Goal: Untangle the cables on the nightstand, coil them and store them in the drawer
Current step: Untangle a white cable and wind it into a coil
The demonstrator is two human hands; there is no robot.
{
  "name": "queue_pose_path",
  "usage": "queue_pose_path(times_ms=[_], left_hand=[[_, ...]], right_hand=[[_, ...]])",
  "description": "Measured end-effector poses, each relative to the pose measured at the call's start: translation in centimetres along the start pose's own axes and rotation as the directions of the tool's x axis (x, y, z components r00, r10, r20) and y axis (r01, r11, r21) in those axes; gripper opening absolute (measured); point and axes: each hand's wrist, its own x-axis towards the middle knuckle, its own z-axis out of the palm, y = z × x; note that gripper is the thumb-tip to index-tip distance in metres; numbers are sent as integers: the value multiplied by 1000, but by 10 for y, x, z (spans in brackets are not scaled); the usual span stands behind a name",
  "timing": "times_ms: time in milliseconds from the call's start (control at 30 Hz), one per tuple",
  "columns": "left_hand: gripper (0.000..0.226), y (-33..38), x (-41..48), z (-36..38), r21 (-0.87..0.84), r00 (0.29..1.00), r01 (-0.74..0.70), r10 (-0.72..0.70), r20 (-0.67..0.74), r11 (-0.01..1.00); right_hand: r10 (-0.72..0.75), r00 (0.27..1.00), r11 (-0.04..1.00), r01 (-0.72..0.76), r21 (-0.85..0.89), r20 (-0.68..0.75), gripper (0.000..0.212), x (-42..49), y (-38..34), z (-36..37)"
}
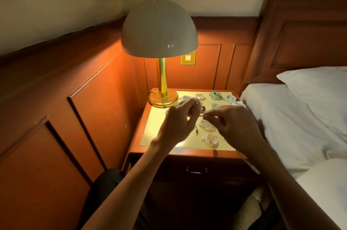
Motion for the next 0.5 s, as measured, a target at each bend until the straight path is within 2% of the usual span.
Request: queue_pose_path(times_ms=[133, 233, 300, 367, 400, 467, 500], left_hand=[[26, 3, -9, -4, -119, 979, 37, -12, 206, 992], [36, 9, -16, -11, -339, 958, 164, -67, 279, 926], [35, 19, -19, -12, -501, 928, 343, -205, 311, 795], [29, 32, -20, -11, -671, 872, 482, -386, 301, 564], [37, 35, -20, -9, -741, 865, 465, -429, 261, 484], [30, 35, -18, -4, -855, 870, 392, -439, 224, 339], [30, 39, -15, -5, -900, 844, 390, -468, 263, 197]], right_hand=[[-159, 987, 987, 159, 19, -1, 39, 7, 11, -16], [-148, 989, 983, 147, 114, 4, 30, 10, 23, -21], [-55, 998, 964, 46, 261, 26, 22, 10, 24, -18], [15, 998, 912, -35, 408, 53, 20, 10, 19, -12], [29, 998, 880, -50, 473, 51, 22, 9, 15, -7], [46, 998, 751, -64, 657, 45, 24, 8, 2, 1], [85, 995, 659, -98, 746, 56, 25, 7, -4, 6]])
